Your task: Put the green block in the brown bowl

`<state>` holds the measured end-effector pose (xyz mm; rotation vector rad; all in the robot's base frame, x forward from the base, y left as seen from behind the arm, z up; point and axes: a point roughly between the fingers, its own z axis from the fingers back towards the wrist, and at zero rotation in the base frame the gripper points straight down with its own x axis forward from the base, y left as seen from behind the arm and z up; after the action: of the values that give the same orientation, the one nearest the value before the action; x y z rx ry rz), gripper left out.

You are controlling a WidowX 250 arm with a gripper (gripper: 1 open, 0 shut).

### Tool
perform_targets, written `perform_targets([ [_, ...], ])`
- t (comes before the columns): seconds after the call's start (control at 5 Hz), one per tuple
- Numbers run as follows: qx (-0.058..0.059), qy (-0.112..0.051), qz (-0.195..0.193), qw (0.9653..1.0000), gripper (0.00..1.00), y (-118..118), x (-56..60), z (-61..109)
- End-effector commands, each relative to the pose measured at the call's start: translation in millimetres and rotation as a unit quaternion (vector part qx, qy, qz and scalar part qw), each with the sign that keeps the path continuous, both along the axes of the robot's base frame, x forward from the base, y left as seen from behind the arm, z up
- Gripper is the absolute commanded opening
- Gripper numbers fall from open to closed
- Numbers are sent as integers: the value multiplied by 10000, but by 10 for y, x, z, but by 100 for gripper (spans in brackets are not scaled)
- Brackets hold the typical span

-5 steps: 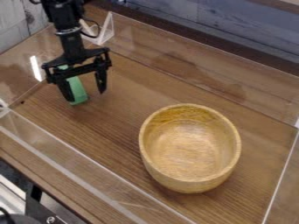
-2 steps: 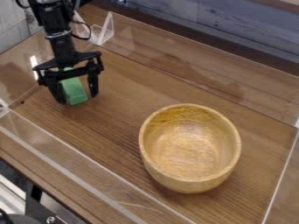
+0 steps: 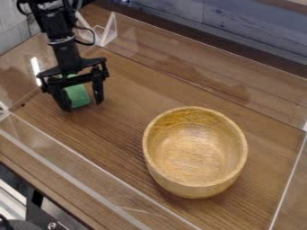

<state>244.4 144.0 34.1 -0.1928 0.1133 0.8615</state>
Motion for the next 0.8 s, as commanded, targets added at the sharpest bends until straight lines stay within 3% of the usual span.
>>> perform_targets([
  [0.0, 117, -331, 0, 9994, 100, -110, 66, 345],
  [0.4, 299, -328, -30, 9990, 100, -148, 29, 275],
  [0.6, 356, -345, 202, 9986, 100, -144, 33, 202],
])
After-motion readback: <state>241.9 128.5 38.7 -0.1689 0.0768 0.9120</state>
